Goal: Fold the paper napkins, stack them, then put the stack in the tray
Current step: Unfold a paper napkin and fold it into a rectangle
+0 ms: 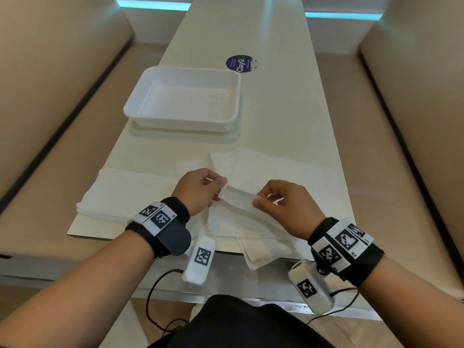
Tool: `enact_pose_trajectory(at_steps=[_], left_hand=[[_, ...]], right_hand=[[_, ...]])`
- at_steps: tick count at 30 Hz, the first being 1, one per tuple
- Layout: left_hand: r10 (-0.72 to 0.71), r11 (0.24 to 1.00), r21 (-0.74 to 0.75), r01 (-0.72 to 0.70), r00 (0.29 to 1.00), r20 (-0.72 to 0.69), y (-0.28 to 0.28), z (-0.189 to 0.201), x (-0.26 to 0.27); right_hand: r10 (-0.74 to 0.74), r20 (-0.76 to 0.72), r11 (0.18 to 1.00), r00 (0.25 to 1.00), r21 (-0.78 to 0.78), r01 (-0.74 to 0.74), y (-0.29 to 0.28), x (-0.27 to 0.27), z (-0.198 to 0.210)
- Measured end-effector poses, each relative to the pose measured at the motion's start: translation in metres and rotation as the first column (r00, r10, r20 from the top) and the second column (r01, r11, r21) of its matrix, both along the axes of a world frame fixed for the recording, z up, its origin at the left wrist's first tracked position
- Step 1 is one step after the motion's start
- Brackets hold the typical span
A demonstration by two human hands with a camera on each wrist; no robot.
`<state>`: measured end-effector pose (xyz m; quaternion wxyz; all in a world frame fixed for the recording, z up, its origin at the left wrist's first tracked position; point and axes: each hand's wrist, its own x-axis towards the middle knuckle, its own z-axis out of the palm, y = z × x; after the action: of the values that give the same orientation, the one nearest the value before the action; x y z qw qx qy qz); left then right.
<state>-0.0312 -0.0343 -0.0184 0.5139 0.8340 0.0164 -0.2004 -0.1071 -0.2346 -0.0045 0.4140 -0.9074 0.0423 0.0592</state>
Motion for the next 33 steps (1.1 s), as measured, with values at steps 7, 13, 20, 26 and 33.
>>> enact_pose_trajectory(at_steps=[7, 13, 20, 26, 33], left_hand=[[-0.006, 0.999, 0.040, -0.001, 0.984, 0.177, -0.012, 0.026, 0.001], [-0.040, 0.985, -0.174, -0.002, 0.971, -0.236, -0.017, 0.033, 0.006], [-0.134, 0.977, -0.180, 0.114, 0.985, -0.107, -0.010, 0.022, -0.002], [-0.178, 0.886, -0.426, 0.181, 0.983, 0.047, -0.014, 0.043, -0.005], [-0.078, 0.837, -0.533, 0.120, 0.992, 0.100, -0.015, 0.068, 0.005]], right_hand=[[-0.029, 0.172, 0.999, 0.985, 0.046, 0.022, 0.014, 0.005, 0.012], [0.331, 0.318, 0.944, 0.889, -0.098, -0.316, 0.018, -0.009, 0.018], [0.299, 0.130, 0.953, 0.946, -0.095, -0.288, -0.003, -0.017, 0.006], [-0.074, -0.075, 0.997, 0.994, 0.011, 0.075, -0.037, -0.009, 0.005], [-0.194, 0.052, 0.904, 0.980, 0.397, 0.158, -0.047, -0.006, 0.019]])
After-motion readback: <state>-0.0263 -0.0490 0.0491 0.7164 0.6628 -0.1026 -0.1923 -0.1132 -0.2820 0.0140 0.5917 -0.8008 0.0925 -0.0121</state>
